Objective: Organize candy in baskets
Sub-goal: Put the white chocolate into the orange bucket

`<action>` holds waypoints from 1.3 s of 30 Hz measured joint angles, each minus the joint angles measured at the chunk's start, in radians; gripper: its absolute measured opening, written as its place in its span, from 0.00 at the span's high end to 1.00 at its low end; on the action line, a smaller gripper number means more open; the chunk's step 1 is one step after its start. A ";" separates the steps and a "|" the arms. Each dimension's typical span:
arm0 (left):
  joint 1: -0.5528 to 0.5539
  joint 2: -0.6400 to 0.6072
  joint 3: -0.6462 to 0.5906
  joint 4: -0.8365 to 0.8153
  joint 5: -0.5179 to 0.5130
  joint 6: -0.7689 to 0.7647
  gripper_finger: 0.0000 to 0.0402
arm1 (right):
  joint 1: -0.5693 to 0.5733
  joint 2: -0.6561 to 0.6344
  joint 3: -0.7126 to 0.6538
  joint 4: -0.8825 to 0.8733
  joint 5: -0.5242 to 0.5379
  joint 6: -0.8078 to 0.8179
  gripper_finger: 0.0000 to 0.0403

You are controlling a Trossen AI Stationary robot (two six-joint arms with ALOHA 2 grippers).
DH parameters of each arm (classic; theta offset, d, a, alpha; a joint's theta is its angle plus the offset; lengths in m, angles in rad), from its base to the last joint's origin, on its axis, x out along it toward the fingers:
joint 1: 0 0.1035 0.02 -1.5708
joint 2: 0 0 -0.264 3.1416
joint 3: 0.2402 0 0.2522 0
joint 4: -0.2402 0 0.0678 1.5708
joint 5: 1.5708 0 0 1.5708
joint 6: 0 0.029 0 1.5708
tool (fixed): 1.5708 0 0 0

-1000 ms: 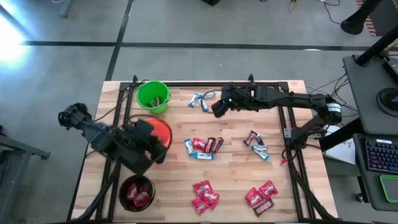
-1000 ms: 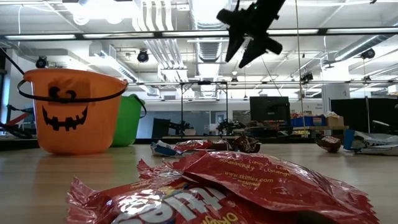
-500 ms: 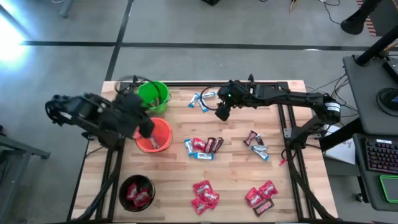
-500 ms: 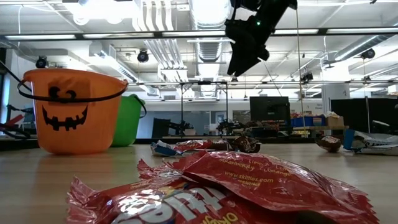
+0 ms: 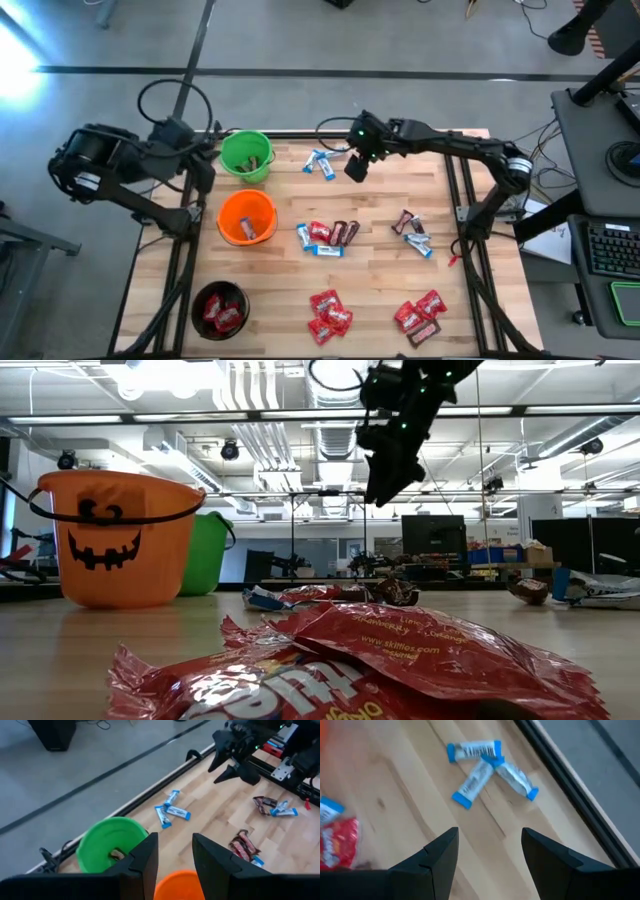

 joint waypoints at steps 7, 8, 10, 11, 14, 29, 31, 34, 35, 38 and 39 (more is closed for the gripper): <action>0.049 -0.029 0.000 0.000 -0.065 -0.001 0.75 | -0.071 0.156 0.195 -0.158 0.001 0.181 0.48; 0.054 -0.028 0.000 0.000 -0.081 -0.007 0.75 | -0.086 0.180 0.219 -0.162 0.002 0.243 0.48; 0.067 -0.027 0.000 0.002 -0.103 -0.022 0.75 | -0.117 0.217 0.258 -0.165 0.000 0.346 0.48; 0.072 -0.024 0.000 0.006 -0.105 -0.028 0.75 | -0.133 0.236 0.275 -0.165 0.000 0.381 0.48; 0.082 -0.014 0.000 0.008 -0.107 -0.034 0.75 | -0.174 0.288 0.313 -0.159 -0.028 0.423 0.48; 0.157 -0.004 0.000 0.008 -0.134 -0.049 0.75 | -0.214 0.414 0.386 -0.101 -0.272 -0.049 0.48; 0.163 -0.009 0.000 0.008 -0.134 -0.053 0.75 | -0.212 0.414 0.387 -0.125 -0.278 -0.180 0.48; 0.166 -0.012 0.000 0.008 -0.134 -0.053 0.75 | -0.211 0.414 0.385 -0.143 -0.280 -0.394 0.48; 0.167 -0.013 0.000 0.008 -0.134 -0.053 0.75 | -0.211 0.414 0.385 -0.145 -0.279 -0.443 0.48; 0.168 -0.015 0.000 0.008 -0.134 -0.061 0.75 | -0.209 0.414 0.384 -0.140 -0.279 -0.552 0.48; 0.168 -0.015 0.000 0.008 -0.134 -0.063 0.75 | -0.209 0.414 0.384 -0.138 -0.279 -0.572 0.48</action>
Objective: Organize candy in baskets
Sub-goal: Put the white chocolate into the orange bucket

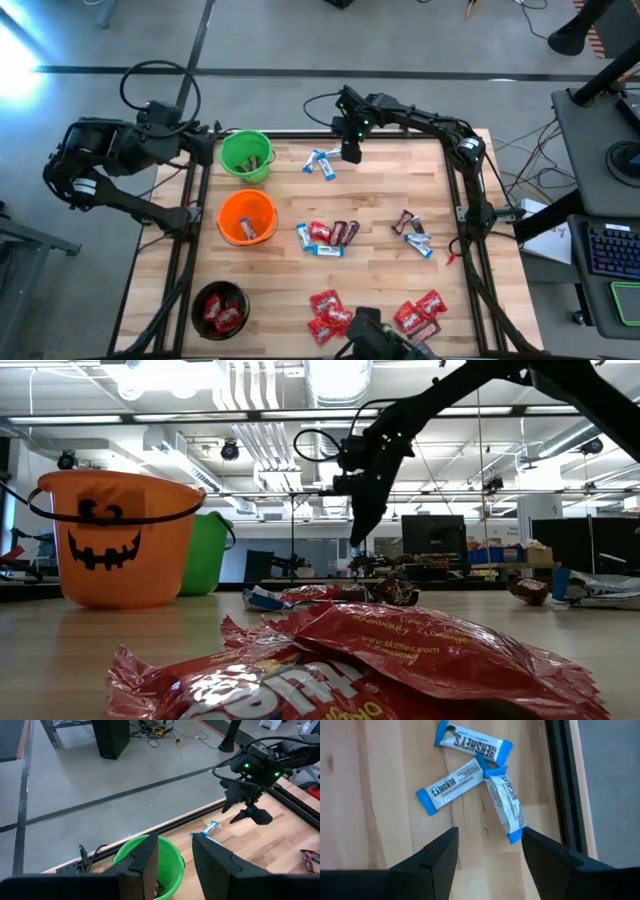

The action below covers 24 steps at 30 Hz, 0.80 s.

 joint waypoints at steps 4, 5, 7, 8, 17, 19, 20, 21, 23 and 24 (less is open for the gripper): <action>0.000 0.002 0.000 0.000 0.000 -0.002 0.75 | -0.001 0.000 -0.007 0.010 0.066 -0.034 0.48; 0.000 0.003 0.000 0.000 0.000 -0.002 0.75 | -0.001 0.001 -0.009 0.013 0.082 -0.035 0.48; 0.000 0.003 0.000 0.000 0.000 -0.002 0.75 | -0.001 0.001 -0.015 0.028 0.103 -0.029 0.48; 0.000 0.003 0.000 0.000 0.000 -0.002 0.75 | -0.001 0.001 -0.022 0.042 0.107 -0.028 0.48; 0.000 0.004 0.000 0.000 0.000 -0.031 0.75 | -0.003 0.004 -0.059 0.082 0.106 -0.010 0.48; 0.000 0.004 0.000 0.000 0.000 -0.033 0.75 | -0.006 0.017 -0.059 0.108 0.109 0.008 0.48; 0.000 0.004 0.000 0.001 0.000 -0.033 0.75 | -0.009 0.028 -0.059 0.112 0.114 0.026 0.48; 0.000 0.004 0.000 0.002 0.000 -0.035 0.75 | -0.009 0.044 -0.058 0.110 0.116 0.032 0.48; 0.000 0.004 0.000 0.004 0.000 -0.044 0.75 | -0.010 0.073 -0.058 0.098 0.120 0.044 0.48; 0.000 0.004 0.000 0.005 0.000 -0.051 0.75 | -0.010 0.086 -0.058 0.089 0.126 0.045 0.48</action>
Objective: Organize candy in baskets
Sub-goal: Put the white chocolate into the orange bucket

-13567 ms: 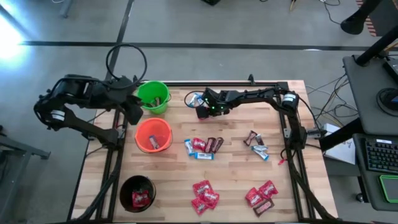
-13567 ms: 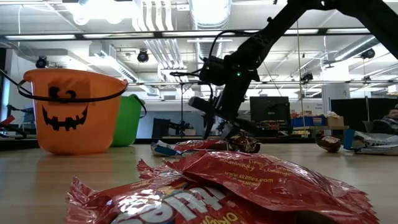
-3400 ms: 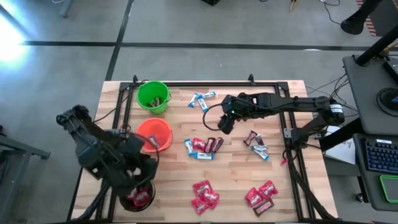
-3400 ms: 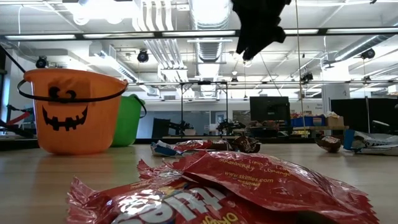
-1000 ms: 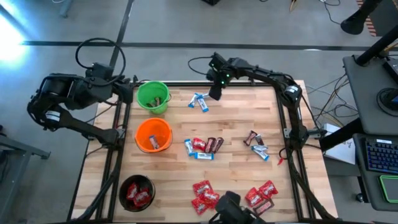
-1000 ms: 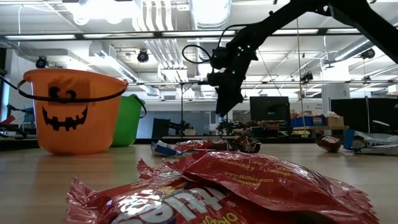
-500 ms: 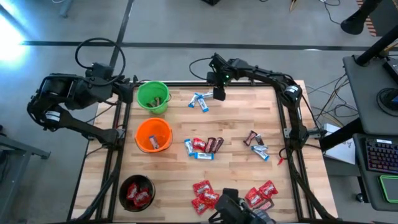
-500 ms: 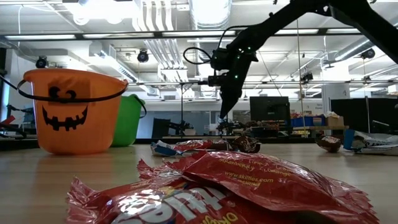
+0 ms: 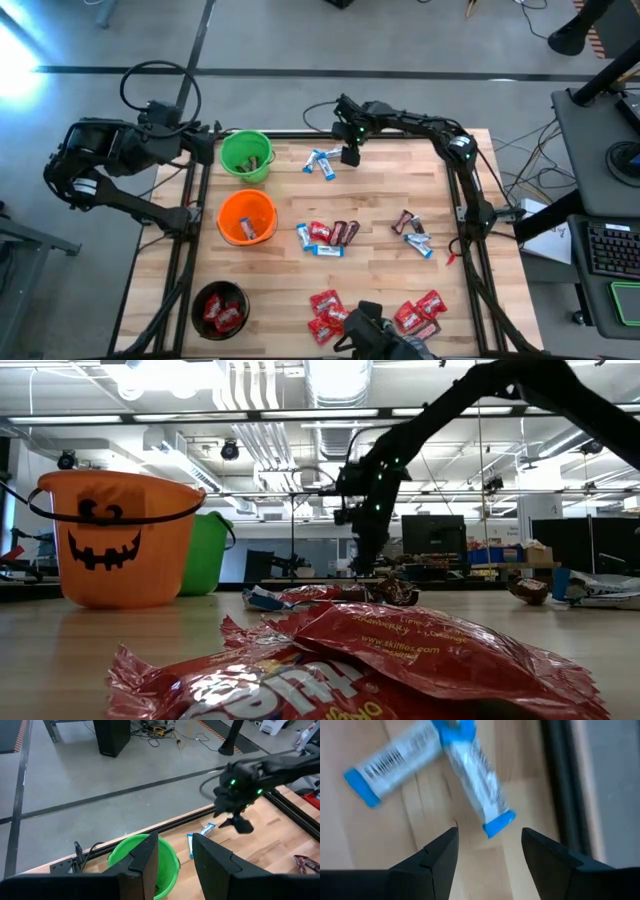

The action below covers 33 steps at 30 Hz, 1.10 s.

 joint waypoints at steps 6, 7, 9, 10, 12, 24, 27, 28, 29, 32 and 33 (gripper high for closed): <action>0.000 0.000 0.000 0.003 0.000 -0.024 0.75 | 0.008 0.043 0.047 -0.033 0.002 -0.002 0.48; 0.000 0.000 0.000 0.003 0.000 -0.025 0.75 | 0.008 0.047 0.054 -0.033 0.005 -0.009 0.48; 0.000 0.000 0.000 0.003 0.000 -0.026 0.75 | 0.007 0.054 0.071 -0.038 0.005 -0.027 0.48; 0.000 0.000 0.000 0.003 0.000 -0.026 0.75 | 0.007 0.058 0.085 -0.034 0.006 -0.031 0.48; 0.000 0.000 0.000 0.003 0.000 -0.027 0.75 | 0.006 0.067 0.109 -0.032 0.006 -0.034 0.48; 0.013 -0.003 0.000 0.003 -0.002 -0.030 0.75 | 0.005 0.191 0.280 -0.141 0.002 -0.006 0.48; 0.016 -0.007 0.000 0.003 -0.002 -0.030 0.75 | 0.005 0.207 0.314 -0.175 0.000 0.011 0.48; 0.016 -0.009 0.000 0.003 -0.002 -0.030 0.75 | 0.005 0.210 0.318 -0.184 -0.002 0.016 0.48; 0.016 -0.010 0.000 0.003 -0.002 -0.030 0.75 | 0.005 0.213 0.320 -0.196 -0.002 0.017 0.48; 0.017 -0.015 0.000 0.003 -0.002 -0.027 0.75 | 0.005 0.218 0.318 -0.201 -0.006 0.020 0.48; 0.017 -0.016 0.000 0.002 -0.002 -0.027 0.75 | 0.005 0.218 0.317 -0.202 -0.019 0.027 0.48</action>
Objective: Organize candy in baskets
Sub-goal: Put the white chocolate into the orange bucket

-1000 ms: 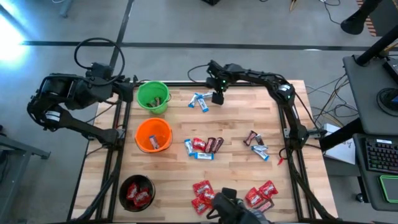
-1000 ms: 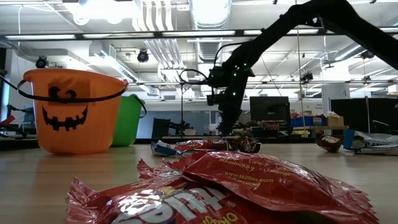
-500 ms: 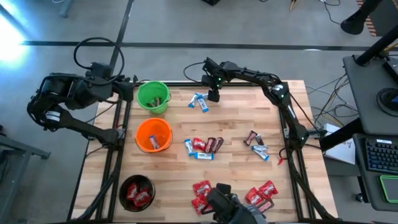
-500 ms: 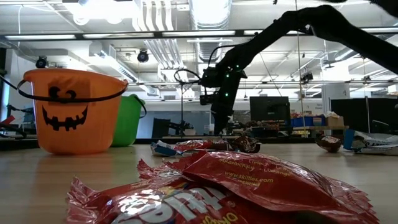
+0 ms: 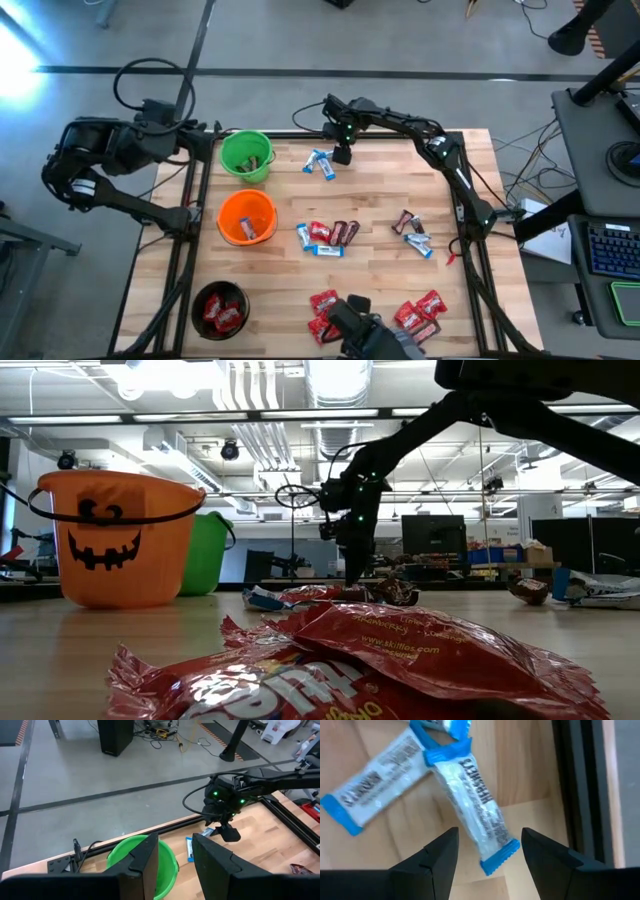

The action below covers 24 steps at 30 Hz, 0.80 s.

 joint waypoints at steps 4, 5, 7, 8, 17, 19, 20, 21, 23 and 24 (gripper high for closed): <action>0.000 -0.004 0.000 0.000 0.000 0.001 0.75 | 0.000 0.000 -0.004 0.003 -0.036 0.010 0.48; 0.000 -0.004 0.000 0.000 0.000 0.001 0.75 | 0.000 0.000 -0.005 0.002 -0.036 0.009 0.48; 0.000 -0.004 0.000 0.000 0.000 0.001 0.75 | 0.000 0.000 -0.005 0.004 -0.036 0.004 0.49; 0.000 -0.004 0.000 0.000 0.000 0.001 0.75 | 0.000 0.000 -0.005 0.004 -0.036 0.004 0.49; 0.000 -0.003 0.000 0.000 0.000 0.001 0.75 | 0.000 0.016 -0.009 0.002 -0.091 0.038 0.65; 0.000 -0.003 0.000 0.000 0.000 0.000 0.75 | 0.002 0.026 -0.010 -0.002 -0.099 0.051 0.70; 0.000 -0.003 0.000 0.000 0.000 -0.001 0.75 | 0.003 0.028 -0.010 0.000 -0.101 0.052 0.72; 0.000 -0.003 0.000 0.000 0.000 -0.001 0.75 | 0.003 0.031 -0.010 -0.002 -0.106 0.053 0.75; 0.000 -0.003 0.000 0.000 0.000 -0.002 0.75 | 0.004 0.036 -0.010 -0.010 -0.109 0.053 0.80; 0.000 -0.003 0.000 0.000 0.000 -0.002 0.75 | 0.004 0.039 -0.009 -0.014 -0.109 0.053 0.82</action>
